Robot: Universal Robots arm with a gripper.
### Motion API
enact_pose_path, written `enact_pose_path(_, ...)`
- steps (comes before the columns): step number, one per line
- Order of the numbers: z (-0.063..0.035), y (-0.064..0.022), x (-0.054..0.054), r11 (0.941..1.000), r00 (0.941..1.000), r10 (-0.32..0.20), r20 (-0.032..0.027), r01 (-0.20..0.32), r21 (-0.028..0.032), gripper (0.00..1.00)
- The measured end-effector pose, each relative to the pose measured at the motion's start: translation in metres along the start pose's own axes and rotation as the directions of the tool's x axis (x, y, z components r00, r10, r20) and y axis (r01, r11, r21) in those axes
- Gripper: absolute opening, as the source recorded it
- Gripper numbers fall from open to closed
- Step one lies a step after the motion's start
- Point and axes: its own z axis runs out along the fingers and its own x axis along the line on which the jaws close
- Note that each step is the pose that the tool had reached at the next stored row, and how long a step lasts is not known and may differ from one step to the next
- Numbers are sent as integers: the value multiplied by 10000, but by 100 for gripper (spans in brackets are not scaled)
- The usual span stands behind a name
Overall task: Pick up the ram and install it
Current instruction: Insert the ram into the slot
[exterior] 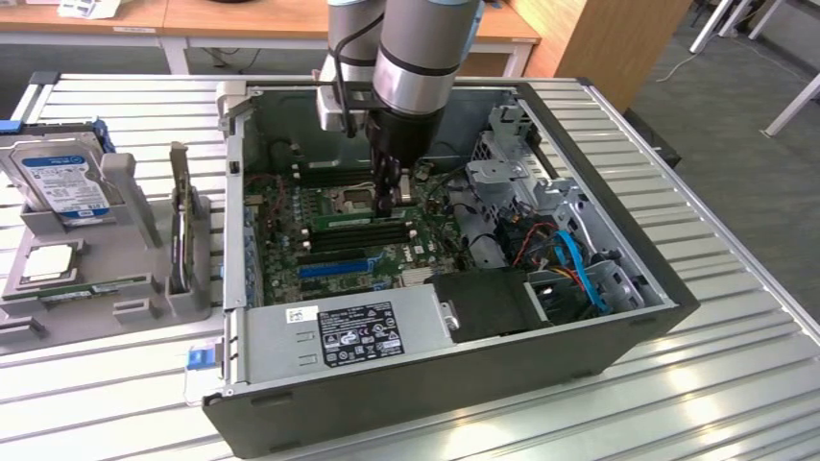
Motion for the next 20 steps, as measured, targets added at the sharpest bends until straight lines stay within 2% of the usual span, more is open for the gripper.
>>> enact_pose_path(6, 6, -1, 1, 10000, 10000, -2, 0, 2, 0, 11)
enact_pose_path(20, 121, -7, 5, 10000, 10000, -2, 1, 2, 1, 11)
